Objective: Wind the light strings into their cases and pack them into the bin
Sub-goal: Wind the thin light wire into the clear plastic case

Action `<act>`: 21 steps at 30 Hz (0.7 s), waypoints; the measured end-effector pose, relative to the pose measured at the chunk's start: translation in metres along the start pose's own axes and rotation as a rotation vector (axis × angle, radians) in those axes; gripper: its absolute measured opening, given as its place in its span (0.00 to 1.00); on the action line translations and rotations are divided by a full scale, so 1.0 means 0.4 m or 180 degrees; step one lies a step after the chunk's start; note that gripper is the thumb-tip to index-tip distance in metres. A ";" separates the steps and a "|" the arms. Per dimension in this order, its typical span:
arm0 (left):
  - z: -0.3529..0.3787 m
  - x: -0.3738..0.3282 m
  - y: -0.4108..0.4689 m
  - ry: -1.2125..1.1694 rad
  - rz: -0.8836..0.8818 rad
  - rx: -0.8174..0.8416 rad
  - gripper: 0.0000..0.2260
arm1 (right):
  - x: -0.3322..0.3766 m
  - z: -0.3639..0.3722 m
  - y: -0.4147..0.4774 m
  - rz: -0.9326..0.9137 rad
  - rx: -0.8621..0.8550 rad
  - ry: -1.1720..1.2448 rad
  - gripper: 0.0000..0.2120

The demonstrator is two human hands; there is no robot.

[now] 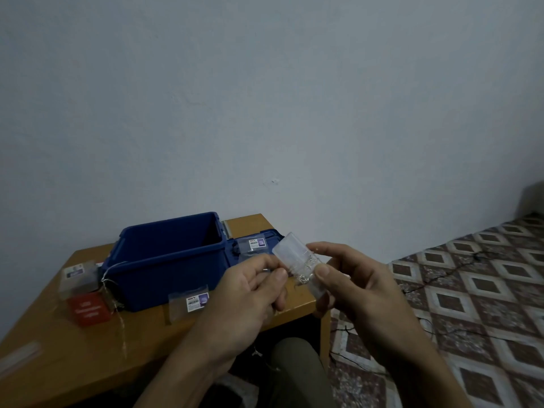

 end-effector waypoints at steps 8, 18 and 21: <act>-0.009 0.010 0.013 0.0650 0.0100 -0.0082 0.08 | -0.015 -0.007 0.001 0.0096 -0.0003 0.0187 0.15; -0.031 0.045 0.020 0.0830 -0.0441 0.0296 0.28 | -0.018 0.027 -0.013 0.0382 0.0683 0.0799 0.16; -0.023 0.036 0.015 0.0924 -0.0543 0.0681 0.23 | -0.012 0.038 -0.022 0.0437 0.0999 0.0805 0.17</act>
Point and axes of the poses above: each hand's wrist, its own y-axis towards the middle knuckle, its own z-axis out of the palm, x = y × z, the point moved 8 cm from there along y, towards the middle knuckle, and after that the axes turned 10 degrees about -z, right-handed, at the moved point
